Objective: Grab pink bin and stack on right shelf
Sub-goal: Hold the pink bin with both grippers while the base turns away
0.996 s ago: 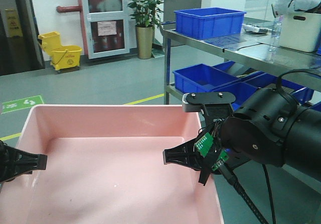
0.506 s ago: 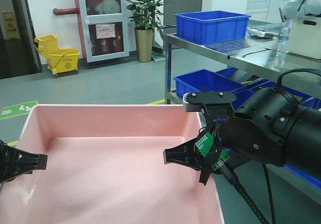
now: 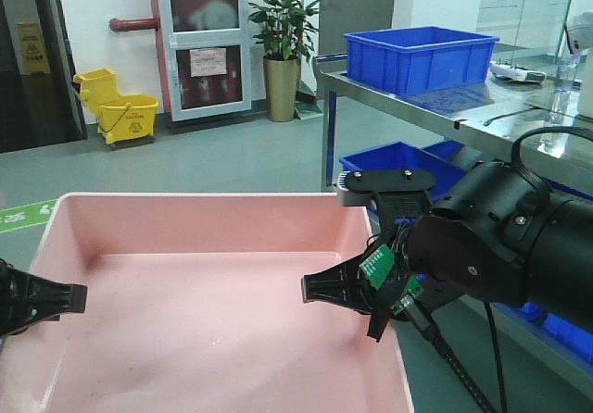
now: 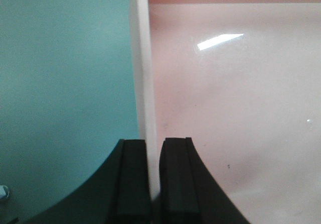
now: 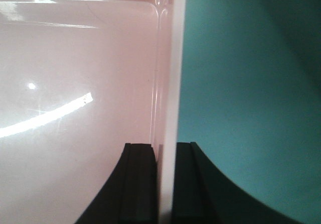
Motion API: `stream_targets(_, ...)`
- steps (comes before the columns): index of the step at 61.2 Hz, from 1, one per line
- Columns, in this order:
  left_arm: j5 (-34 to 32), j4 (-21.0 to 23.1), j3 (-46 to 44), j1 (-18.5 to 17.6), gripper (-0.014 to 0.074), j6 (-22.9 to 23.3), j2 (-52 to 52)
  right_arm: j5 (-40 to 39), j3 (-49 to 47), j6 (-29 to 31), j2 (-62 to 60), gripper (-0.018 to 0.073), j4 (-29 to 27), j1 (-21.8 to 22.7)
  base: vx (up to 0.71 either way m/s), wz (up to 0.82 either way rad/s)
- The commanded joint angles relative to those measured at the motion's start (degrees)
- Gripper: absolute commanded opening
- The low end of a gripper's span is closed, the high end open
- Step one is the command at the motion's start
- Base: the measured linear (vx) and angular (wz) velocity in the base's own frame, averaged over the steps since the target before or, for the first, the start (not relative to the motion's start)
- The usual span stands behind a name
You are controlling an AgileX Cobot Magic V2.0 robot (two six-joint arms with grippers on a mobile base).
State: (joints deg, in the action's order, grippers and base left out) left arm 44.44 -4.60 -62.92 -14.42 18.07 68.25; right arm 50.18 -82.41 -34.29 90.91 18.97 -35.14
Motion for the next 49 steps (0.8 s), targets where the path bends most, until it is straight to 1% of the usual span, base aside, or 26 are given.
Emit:
stream_targets(1,-3.5,-3.4,-1.8,0.1,0.0011,0.2,-1.9,0.4,-1.3,1.0,-2.5,0.0022,6.3,1.0,0.36,-0.03)
stream_targets(49,-3.5,-3.4,-1.8,0.1,0.0011,0.2,-1.9,0.4,-1.3,1.0,-2.5,0.0022,6.3,1.0,0.34,-0.04)
